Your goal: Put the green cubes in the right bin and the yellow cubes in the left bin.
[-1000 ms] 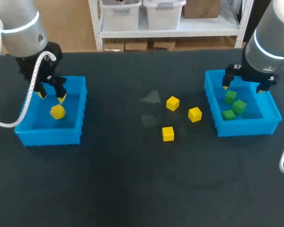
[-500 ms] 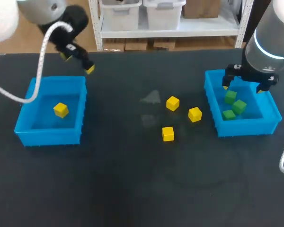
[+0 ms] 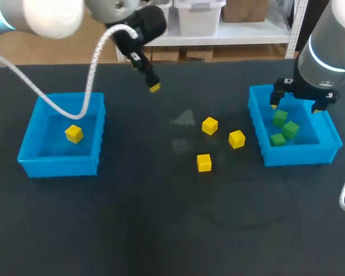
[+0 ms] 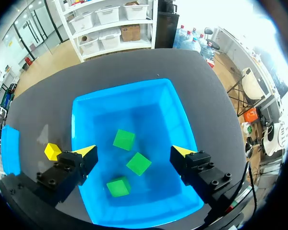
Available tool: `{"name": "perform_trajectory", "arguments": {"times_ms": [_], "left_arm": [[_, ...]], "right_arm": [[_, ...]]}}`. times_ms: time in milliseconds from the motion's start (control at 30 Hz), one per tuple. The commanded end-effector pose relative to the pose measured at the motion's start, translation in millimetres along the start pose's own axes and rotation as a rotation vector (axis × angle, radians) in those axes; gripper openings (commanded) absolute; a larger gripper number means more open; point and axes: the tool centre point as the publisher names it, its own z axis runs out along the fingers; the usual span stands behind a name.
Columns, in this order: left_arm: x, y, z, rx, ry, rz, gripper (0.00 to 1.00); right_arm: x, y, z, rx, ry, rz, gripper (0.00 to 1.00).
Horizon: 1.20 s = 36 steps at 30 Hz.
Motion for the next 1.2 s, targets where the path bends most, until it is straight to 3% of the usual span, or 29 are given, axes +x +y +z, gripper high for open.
{"name": "perform_trajectory", "arguments": {"times_ms": [33, 233, 800, 1200], "left_arm": [[-31.6, -6.3, 19.0, 0.015, 0.062, 0.032, 1.00], [-48.6, -24.1, 41.1, 0.043, 0.092, 0.071, 1.00], [-87.7, -60.5, 99.9, 0.098, 0.165, 0.032, 1.00], [-95.7, -76.9, 138.5, 0.079, 0.231, -0.098, 1.00]], "right_arm": [[1.2, -0.5, -0.4, 0.000, -0.004, 0.001, 1.00], [1.2, -0.5, -0.4, 0.000, -0.004, 0.001, 1.00], [1.2, -0.5, -0.4, 0.000, -0.004, 0.001, 1.00], [1.2, -0.5, -0.4, 0.000, -0.004, 0.001, 1.00]]}}
